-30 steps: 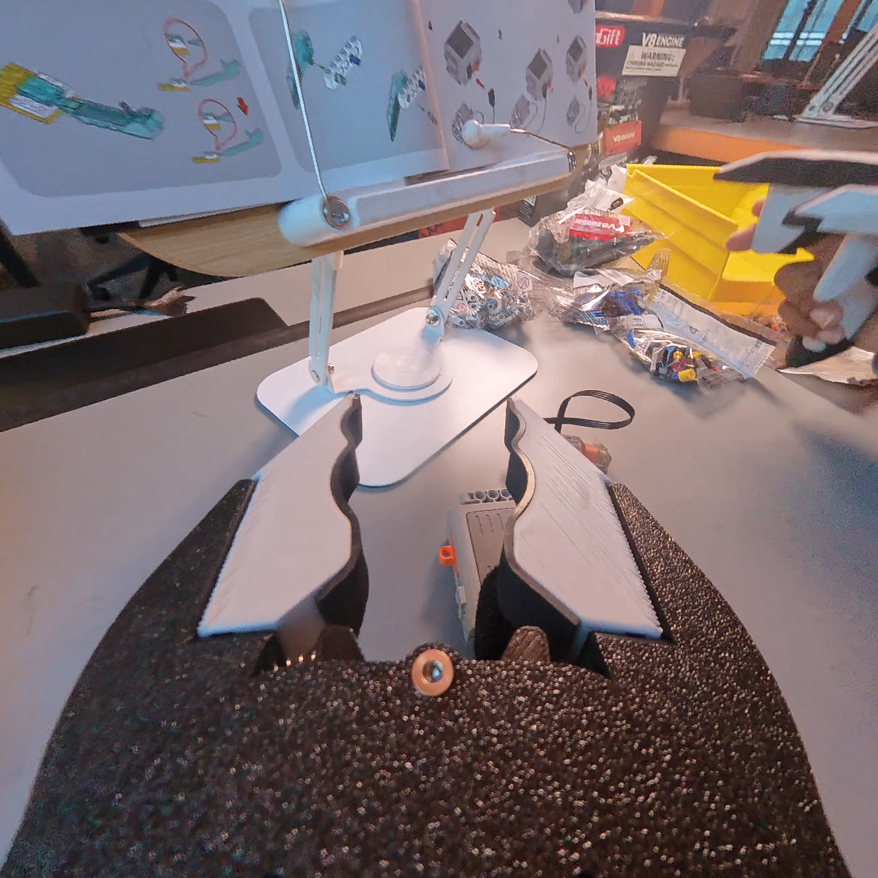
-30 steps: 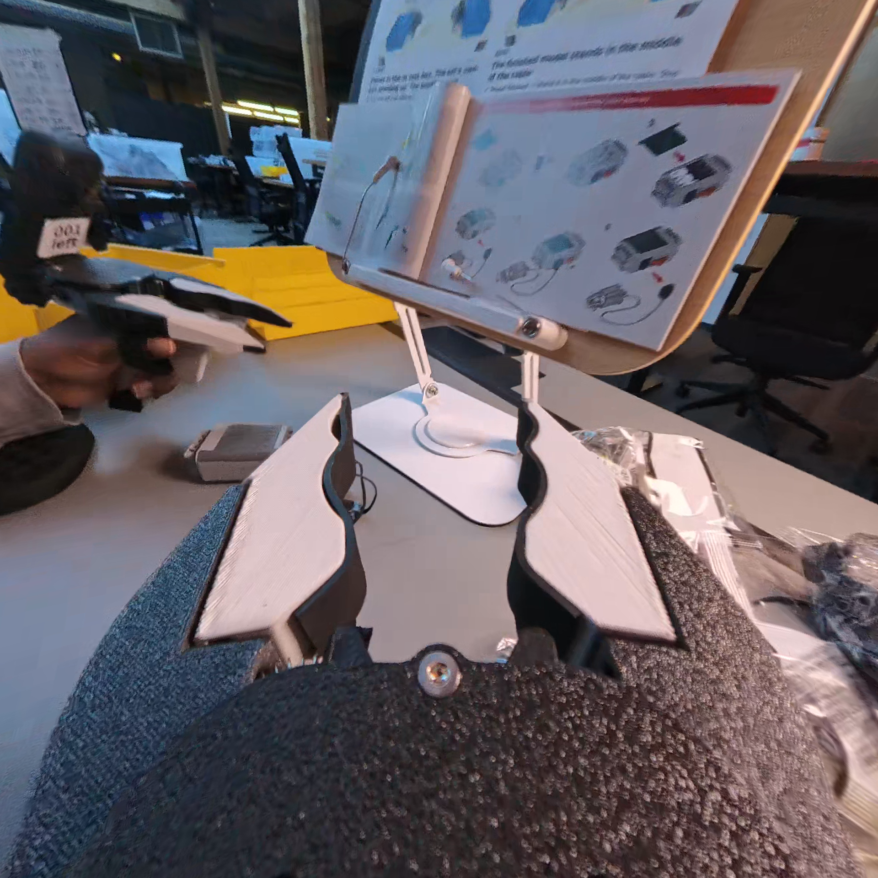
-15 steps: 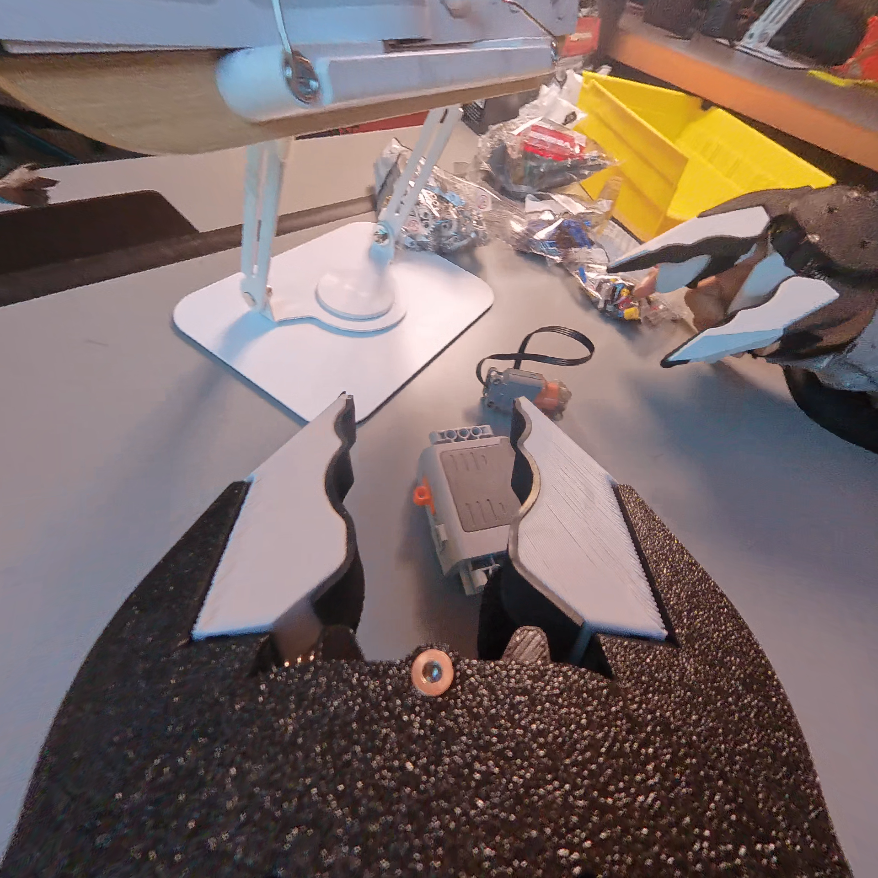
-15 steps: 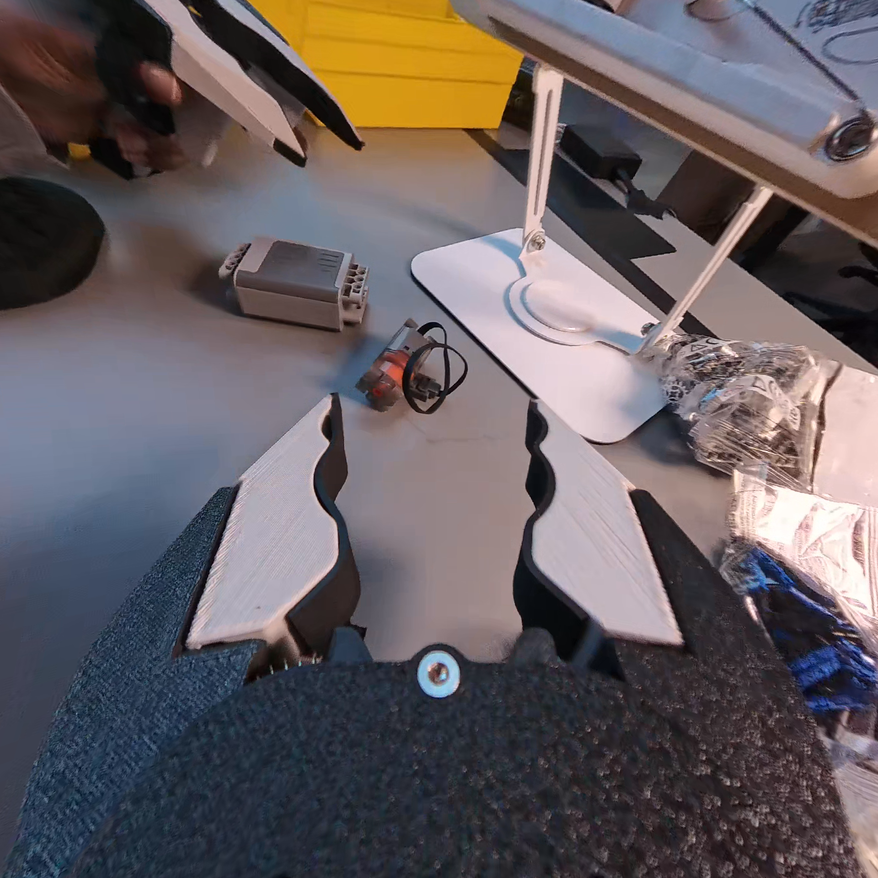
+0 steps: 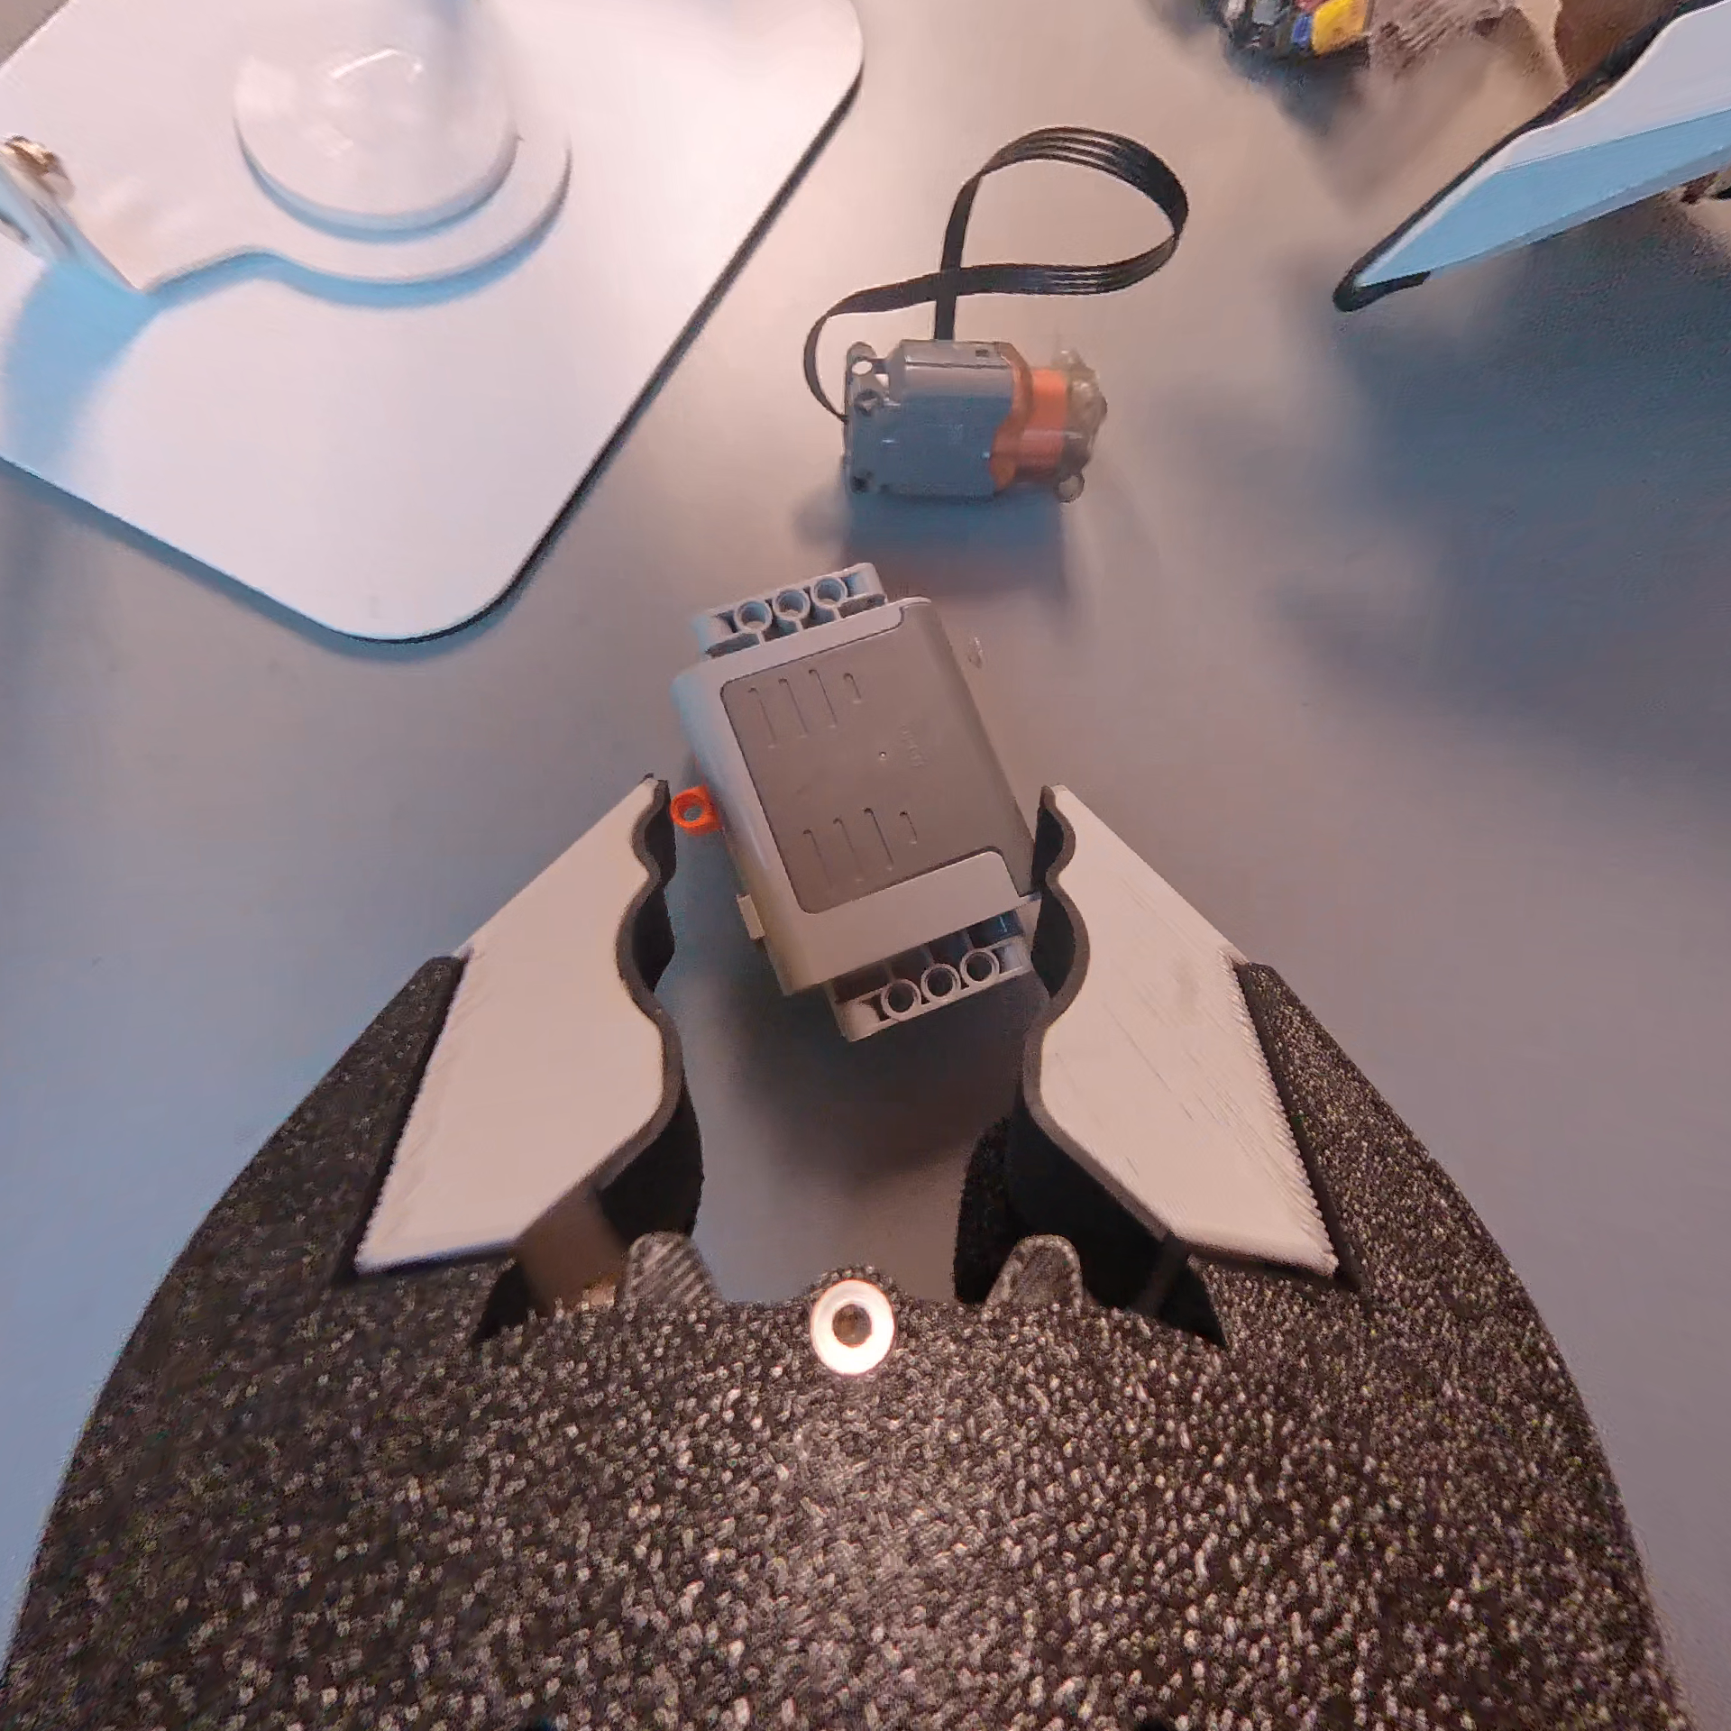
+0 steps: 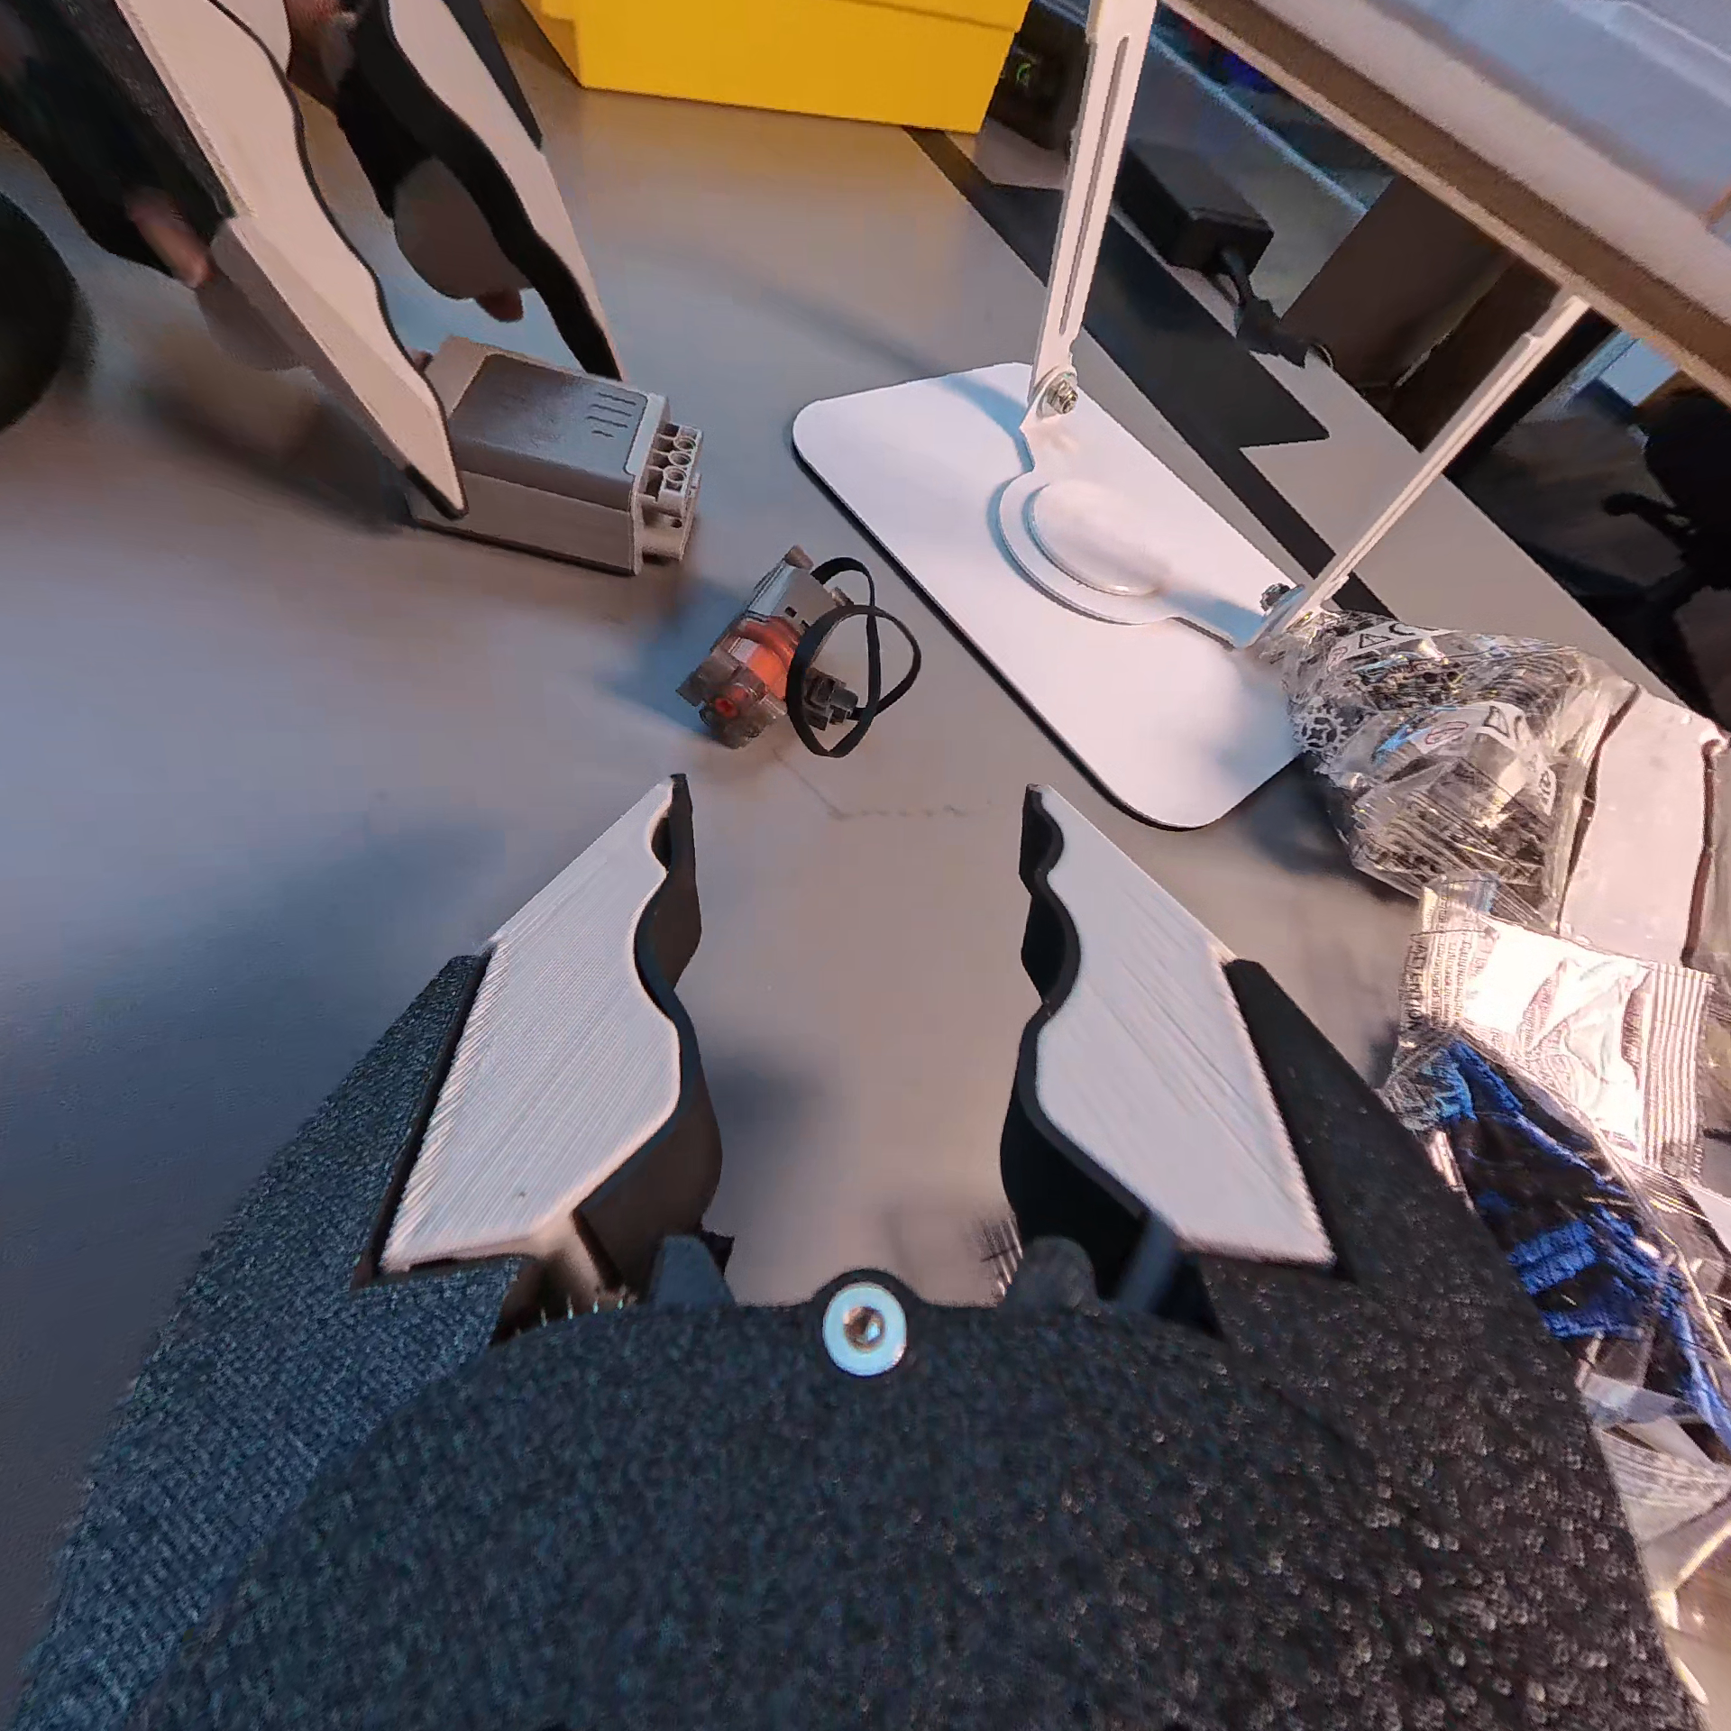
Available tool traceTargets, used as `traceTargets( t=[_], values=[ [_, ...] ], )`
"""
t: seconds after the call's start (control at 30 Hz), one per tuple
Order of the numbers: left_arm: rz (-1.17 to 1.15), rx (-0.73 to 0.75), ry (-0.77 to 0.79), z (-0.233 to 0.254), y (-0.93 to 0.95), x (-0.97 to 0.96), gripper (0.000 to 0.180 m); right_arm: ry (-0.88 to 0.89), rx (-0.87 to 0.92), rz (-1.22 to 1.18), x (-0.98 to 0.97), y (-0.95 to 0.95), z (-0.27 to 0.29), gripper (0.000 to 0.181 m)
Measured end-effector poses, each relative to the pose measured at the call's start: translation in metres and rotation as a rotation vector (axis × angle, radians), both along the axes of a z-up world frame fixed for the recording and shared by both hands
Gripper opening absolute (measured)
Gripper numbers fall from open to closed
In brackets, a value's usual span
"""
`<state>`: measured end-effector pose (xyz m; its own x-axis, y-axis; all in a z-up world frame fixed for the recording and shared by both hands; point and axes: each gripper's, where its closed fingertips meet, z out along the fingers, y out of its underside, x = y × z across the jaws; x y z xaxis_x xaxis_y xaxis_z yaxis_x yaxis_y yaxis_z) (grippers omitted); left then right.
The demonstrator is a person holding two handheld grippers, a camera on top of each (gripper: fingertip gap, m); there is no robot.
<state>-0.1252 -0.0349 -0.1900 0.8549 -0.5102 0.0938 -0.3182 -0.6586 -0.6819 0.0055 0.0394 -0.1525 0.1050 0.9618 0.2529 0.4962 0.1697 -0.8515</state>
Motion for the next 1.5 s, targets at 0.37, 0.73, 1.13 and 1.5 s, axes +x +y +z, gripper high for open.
traceTargets(
  t=[0.37,0.73,1.13,1.5],
  values=[
    [-0.258,0.153,0.032,0.014,-0.006,0.065,0.063,0.024,-0.098,0.191,-0.011,-0.046,0.005,0.062],
    [-0.412,0.092,-0.154,0.027,-0.034,0.086,0.058,-0.155,0.057,0.396,-0.012,-0.094,-0.024,0.062],
    [-0.503,-0.034,0.010,-0.008,-0.051,0.092,0.062,-0.254,0.441,0.522,-0.028,-0.111,-0.033,0.048],
    [-0.489,-0.037,-0.012,-0.009,-0.048,0.091,0.061,-0.386,0.545,0.551,-0.030,-0.112,-0.034,0.043]
  ],
)
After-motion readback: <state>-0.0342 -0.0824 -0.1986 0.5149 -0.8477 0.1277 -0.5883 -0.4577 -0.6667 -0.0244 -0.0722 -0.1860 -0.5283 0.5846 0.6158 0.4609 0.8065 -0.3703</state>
